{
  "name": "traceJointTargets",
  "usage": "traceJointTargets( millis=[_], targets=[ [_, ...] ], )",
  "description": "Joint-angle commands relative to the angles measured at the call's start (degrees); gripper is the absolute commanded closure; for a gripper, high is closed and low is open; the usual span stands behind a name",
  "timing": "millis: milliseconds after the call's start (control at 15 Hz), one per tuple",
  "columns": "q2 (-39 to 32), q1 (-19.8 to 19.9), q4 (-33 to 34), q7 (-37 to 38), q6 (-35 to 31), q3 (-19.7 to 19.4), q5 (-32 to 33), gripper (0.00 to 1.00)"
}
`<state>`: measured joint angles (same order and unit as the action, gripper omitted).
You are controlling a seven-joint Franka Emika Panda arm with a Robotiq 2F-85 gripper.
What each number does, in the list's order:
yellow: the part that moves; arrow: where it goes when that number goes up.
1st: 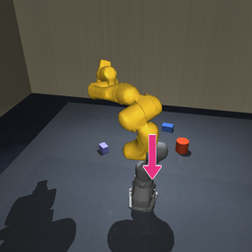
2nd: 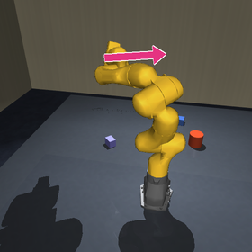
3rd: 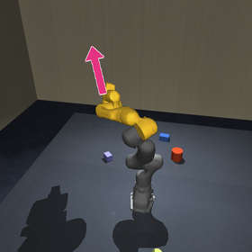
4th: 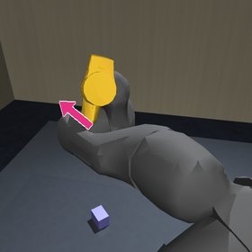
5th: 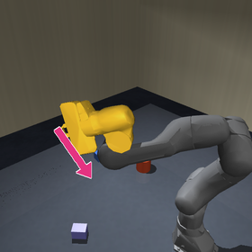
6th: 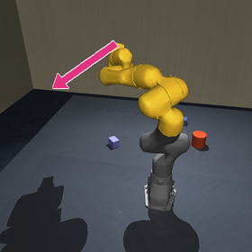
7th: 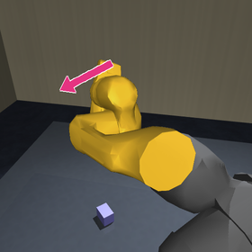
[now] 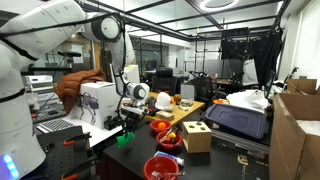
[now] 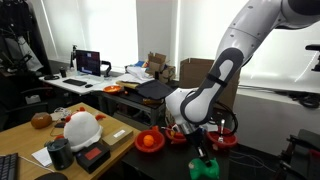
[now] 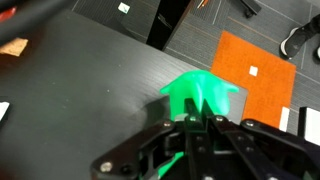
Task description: Remove the green toy from the red bowl
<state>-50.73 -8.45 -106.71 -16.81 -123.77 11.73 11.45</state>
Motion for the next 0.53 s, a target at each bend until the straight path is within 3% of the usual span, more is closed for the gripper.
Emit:
traceJointTargets(
  millis=[0, 467],
  targets=[
    [-0.56, -0.95, -1.52, 0.67, -6.13, -0.29, 0.08, 0.98],
    [-0.96, 0.1, -2.61, 0.16, -5.11, -0.1, -1.29, 0.98]
  ],
)
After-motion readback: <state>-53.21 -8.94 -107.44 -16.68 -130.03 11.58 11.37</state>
